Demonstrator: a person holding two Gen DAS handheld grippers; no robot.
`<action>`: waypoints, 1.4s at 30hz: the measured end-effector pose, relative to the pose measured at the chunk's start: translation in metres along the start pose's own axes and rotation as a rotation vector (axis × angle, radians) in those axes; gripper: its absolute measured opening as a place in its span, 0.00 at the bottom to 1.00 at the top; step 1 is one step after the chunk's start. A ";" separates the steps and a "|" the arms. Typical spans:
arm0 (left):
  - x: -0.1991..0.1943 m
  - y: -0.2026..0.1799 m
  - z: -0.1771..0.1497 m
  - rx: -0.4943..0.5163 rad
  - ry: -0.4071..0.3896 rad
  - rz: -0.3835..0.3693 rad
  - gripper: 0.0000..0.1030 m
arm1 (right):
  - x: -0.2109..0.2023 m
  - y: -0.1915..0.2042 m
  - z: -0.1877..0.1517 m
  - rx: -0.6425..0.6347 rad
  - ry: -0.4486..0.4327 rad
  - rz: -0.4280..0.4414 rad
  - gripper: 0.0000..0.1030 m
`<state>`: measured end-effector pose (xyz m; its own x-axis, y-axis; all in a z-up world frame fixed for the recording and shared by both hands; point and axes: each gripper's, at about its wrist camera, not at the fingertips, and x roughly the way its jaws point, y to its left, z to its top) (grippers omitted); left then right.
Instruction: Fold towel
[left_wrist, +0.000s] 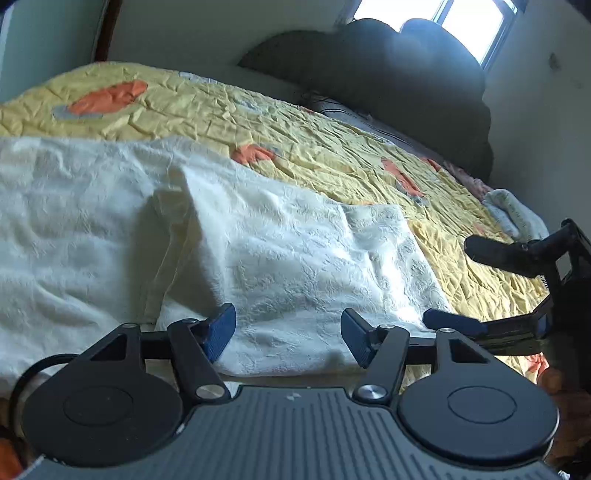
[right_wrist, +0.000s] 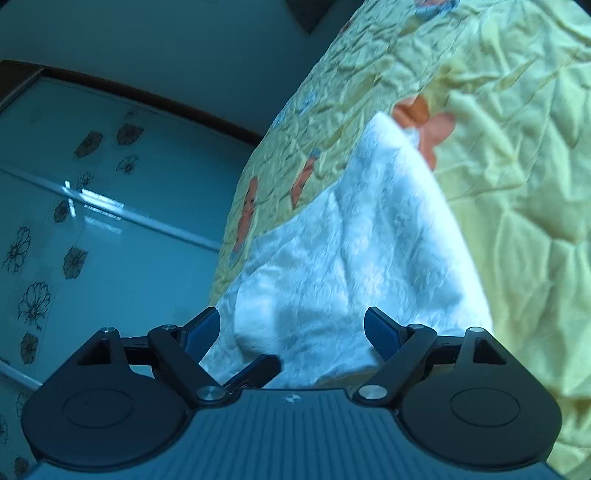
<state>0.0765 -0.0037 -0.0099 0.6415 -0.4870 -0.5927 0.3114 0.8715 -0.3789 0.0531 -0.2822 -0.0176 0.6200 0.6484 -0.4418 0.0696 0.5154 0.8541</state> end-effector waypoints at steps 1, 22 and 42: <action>0.001 0.002 -0.002 0.005 -0.016 -0.013 0.66 | 0.004 0.000 -0.005 -0.047 0.005 -0.029 0.80; -0.103 0.038 -0.024 -0.129 -0.154 0.057 0.80 | 0.231 0.142 0.017 -0.358 0.400 -0.081 0.85; -0.190 0.127 -0.034 -0.489 -0.321 0.180 0.87 | 0.210 0.150 0.012 -0.329 0.225 -0.082 0.87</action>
<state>-0.0294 0.1979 0.0301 0.8572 -0.2263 -0.4627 -0.1307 0.7733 -0.6204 0.2030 -0.0759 0.0209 0.4340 0.6851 -0.5850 -0.1644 0.6987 0.6963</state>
